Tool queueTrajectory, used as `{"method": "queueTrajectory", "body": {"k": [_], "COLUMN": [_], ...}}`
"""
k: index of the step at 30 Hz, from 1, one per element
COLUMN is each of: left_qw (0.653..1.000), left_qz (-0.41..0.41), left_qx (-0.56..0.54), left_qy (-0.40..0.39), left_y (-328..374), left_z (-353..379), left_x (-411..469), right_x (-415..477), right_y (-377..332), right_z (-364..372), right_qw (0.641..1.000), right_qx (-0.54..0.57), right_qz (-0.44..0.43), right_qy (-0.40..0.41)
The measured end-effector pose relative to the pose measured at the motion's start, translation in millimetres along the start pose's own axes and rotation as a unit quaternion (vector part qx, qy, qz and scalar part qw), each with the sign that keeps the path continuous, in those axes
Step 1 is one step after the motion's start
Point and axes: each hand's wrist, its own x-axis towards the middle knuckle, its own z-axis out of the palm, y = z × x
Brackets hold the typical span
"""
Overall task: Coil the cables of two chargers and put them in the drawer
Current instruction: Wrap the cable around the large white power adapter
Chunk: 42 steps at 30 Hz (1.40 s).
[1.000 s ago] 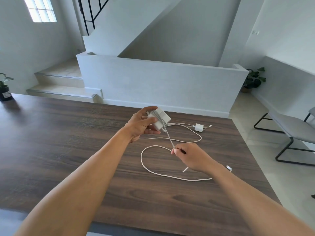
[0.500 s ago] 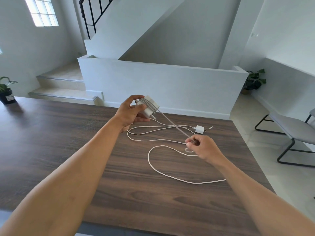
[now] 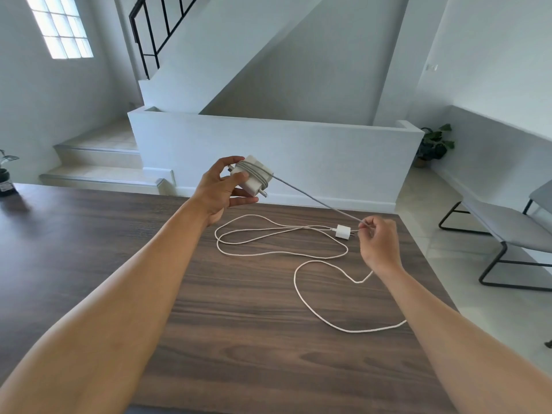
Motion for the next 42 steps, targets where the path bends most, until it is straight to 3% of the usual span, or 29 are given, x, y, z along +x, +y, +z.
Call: {"method": "queueTrajectory", "body": {"k": [4,7,12,19,23,27,33,42], "left_qw": [1.0,0.997,0.987,0.982,0.978,0.978,0.983,0.989], "left_qz": [-0.001,-0.013,-0.061,-0.117,-0.12,-0.117,-0.106,-0.096], "left_qx": [-0.011,-0.02,-0.027,-0.016,-0.039,-0.052,-0.053,0.018], "left_qy": [0.024,0.073,0.146,0.149,0.168,0.164,0.137,0.111], "left_y": [-4,-10,-31,-53,-51,-42,-38,-43], "left_z": [0,-8,-30,-37,-38,-45,-40,-67], "left_x": [4,10,15,13,17,21,22,9], "right_x": [1,4,15,31,39,42,47,63], "right_y": [5,12,15,7,-9,-16,-6,-9], "right_z": [-7,-23,-58,-88,-95,-98,-87,-111], "right_qw": [0.994,0.993,0.976,0.983,0.973,0.954,0.926,0.965], "right_qx": [0.06,-0.031,-0.009,0.053,0.079,-0.041,-0.238,-0.135], "right_qz": [0.068,0.025,0.002,-0.018,0.002,-0.042,-0.083,-0.066], "right_qy": [-0.056,-0.115,-0.218,-0.175,-0.218,-0.294,-0.279,-0.215]}}
